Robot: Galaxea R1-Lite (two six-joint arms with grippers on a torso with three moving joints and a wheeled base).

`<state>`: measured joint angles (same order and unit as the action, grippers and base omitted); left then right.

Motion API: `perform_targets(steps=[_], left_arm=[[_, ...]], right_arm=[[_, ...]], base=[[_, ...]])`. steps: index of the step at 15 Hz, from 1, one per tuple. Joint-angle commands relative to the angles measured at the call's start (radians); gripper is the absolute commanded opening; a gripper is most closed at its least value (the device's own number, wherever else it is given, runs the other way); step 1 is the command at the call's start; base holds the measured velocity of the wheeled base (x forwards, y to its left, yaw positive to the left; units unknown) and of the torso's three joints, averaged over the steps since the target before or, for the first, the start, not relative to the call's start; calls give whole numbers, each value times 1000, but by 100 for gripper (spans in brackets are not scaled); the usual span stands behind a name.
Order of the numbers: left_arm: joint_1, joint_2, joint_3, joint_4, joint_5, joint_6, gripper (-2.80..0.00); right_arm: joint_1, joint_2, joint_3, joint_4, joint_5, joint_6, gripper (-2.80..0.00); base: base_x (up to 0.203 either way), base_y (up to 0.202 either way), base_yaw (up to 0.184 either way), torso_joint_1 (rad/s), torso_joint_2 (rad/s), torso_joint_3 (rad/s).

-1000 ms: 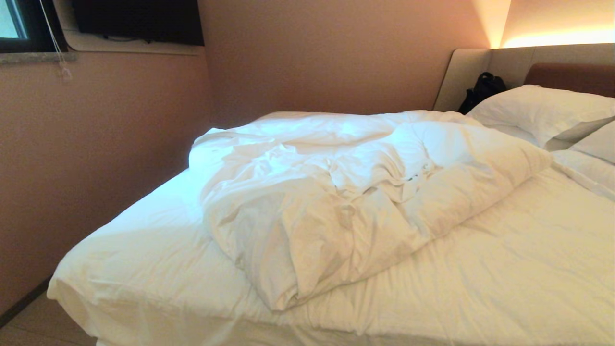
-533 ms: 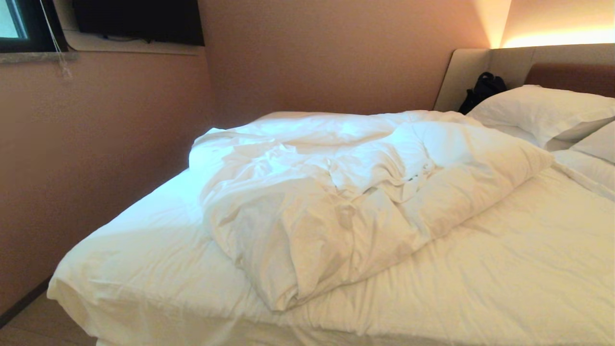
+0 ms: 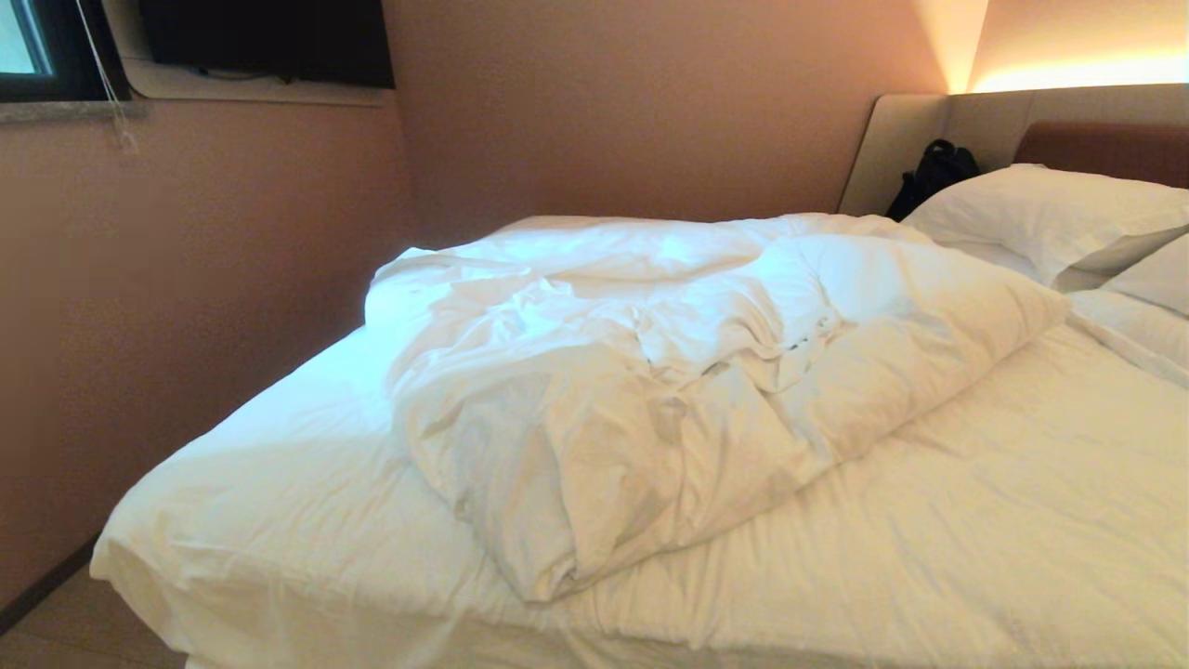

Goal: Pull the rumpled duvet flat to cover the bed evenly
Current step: Hold the folded corner of the quilt

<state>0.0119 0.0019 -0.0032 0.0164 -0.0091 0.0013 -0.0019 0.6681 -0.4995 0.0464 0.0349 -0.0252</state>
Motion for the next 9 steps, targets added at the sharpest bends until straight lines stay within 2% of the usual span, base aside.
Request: perform_targets(steps=[1,9], left_arm=[[0,0,0,0,0,0,-280],[0,0,0,0,0,0,-280]], right_arm=[[0,189,-50,-70,-1,1,-280],[2,547,-349,-98,-5,63,-280]], base=[[0,0,0,0,0,0],[0,0,0,0,0,0]])
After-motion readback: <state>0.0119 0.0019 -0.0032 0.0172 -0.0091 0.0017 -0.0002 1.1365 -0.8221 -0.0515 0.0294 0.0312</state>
